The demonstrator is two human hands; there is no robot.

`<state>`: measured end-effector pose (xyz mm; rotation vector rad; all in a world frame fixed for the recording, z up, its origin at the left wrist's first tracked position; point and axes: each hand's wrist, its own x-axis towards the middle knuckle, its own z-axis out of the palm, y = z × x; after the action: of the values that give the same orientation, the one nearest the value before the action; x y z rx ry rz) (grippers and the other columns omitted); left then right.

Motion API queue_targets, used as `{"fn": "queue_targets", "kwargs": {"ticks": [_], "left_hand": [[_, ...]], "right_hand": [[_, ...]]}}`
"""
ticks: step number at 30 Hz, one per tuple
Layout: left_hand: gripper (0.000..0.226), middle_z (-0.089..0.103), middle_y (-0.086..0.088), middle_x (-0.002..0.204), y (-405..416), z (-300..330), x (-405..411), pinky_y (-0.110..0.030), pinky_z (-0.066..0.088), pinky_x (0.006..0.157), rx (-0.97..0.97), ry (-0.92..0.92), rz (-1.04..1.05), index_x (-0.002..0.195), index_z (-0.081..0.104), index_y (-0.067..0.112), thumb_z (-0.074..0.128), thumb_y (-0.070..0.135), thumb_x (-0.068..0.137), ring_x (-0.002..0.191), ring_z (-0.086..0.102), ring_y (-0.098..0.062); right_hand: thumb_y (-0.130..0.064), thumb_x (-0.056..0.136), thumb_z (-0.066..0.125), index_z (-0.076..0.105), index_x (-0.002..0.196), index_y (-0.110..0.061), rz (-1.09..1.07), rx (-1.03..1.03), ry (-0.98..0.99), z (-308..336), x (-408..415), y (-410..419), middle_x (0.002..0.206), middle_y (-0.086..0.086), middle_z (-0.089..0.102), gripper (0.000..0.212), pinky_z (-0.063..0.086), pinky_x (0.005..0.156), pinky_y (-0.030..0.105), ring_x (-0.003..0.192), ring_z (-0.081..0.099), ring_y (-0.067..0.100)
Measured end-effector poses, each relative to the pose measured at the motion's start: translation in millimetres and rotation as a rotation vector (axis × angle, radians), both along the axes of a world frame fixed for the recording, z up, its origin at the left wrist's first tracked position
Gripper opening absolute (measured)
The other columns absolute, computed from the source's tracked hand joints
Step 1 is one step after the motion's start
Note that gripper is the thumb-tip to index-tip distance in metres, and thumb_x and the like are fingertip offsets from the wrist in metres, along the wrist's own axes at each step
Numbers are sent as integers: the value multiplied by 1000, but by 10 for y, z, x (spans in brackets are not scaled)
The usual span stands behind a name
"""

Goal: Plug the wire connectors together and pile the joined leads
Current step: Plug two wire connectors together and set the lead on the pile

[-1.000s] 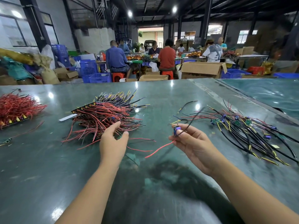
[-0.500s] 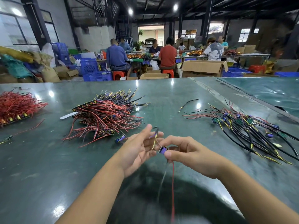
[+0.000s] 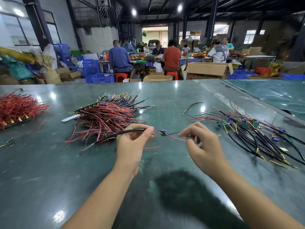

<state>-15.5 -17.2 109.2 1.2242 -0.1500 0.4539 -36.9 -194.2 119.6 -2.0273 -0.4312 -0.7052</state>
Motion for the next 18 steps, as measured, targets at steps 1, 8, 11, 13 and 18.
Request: {"fn": "queue_targets", "kwargs": {"ticks": [1,8,11,13,18], "left_hand": [[19,70,0,70,-21,-3,-3,-20,53,68,57,-34,52,71,68,13,72,-4,76,66,65,-10],[17,70,4,83,-179,-117,-101,-18,51,73,312,-214,-83,75,72,21,77,6,70,79,68,-8],[37,71,8,103,-141,-115,-101,-26,52,89,507,-270,-200,97,74,30,76,2,72,99,67,-13],[54,65,12,123,-100,-117,-87,-27,44,102,715,-311,-274,118,67,29,71,-5,76,118,58,-11],[38,71,12,107,-106,-58,-139,-17,48,89,629,-212,-222,107,70,21,55,-8,87,104,65,-5]], "right_hand": [[-7,74,47,66,71,-21,35,20,18,3,-21,30,66,-1,56,24,31,51,13,57,45,4],[-28,99,44,68,84,-14,285,499,727,41,-27,247,76,1,68,32,40,58,23,65,60,11],[-21,98,48,66,91,-13,372,788,814,18,4,246,78,1,67,21,38,60,21,62,57,8],[-19,96,51,66,94,-13,387,939,864,29,33,203,82,-1,68,16,39,63,21,65,58,7],[-19,91,57,62,78,-13,400,1133,886,85,82,76,70,0,69,15,53,57,19,62,67,11]]}}
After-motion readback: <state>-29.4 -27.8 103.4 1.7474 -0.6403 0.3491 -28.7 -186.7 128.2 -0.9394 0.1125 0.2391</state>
